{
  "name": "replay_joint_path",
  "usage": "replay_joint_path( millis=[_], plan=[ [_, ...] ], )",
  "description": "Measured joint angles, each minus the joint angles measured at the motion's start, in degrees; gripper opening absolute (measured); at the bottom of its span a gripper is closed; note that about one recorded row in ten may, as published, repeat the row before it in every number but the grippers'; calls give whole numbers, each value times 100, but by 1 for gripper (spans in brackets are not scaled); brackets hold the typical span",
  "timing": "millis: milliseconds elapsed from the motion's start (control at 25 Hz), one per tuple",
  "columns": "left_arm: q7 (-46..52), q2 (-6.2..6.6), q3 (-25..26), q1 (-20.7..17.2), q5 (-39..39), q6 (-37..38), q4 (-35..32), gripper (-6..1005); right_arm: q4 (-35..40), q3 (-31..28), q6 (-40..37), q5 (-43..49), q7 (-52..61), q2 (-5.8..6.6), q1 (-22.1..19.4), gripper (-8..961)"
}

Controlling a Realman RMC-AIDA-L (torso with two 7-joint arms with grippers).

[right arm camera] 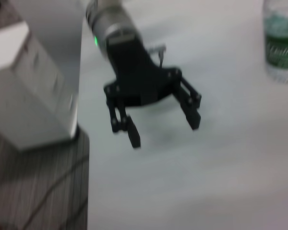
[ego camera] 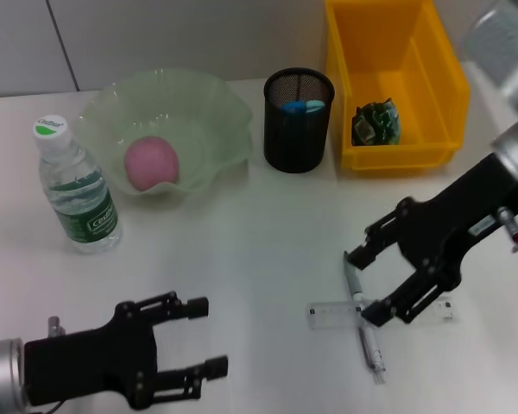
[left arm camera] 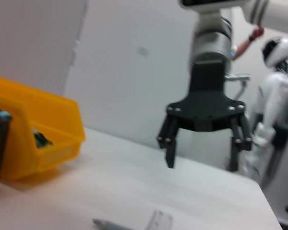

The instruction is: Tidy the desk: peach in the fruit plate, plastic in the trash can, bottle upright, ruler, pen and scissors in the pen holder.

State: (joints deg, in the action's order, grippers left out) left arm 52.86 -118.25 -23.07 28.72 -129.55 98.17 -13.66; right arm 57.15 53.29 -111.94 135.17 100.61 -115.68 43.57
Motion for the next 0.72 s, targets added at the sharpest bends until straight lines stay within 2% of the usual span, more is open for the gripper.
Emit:
replay_joint_path(
  millis=[40,80,160,240,440,720],
  plan=[
    [31,0,-137,-3,0,38,-101,799,166,195,56,166,3,-119,22,811],
    [31,0,-137,-3,0,38,-101,799,166,195,56,166,3,-119,22,811],
    [114,-15,-620,-7,0,74,-404,799,309,420,200,338,3,-228,24,811],
    [116,-16,-662,-6,0,68,-433,799,373,686,357,454,3,-303,25,811],
    [129,-15,-712,-10,34,33,-548,799,394,1406,852,522,63,-338,28,810],
    [131,-14,-699,-8,44,18,-553,799,386,1985,1258,538,69,-365,29,810]
  ],
)
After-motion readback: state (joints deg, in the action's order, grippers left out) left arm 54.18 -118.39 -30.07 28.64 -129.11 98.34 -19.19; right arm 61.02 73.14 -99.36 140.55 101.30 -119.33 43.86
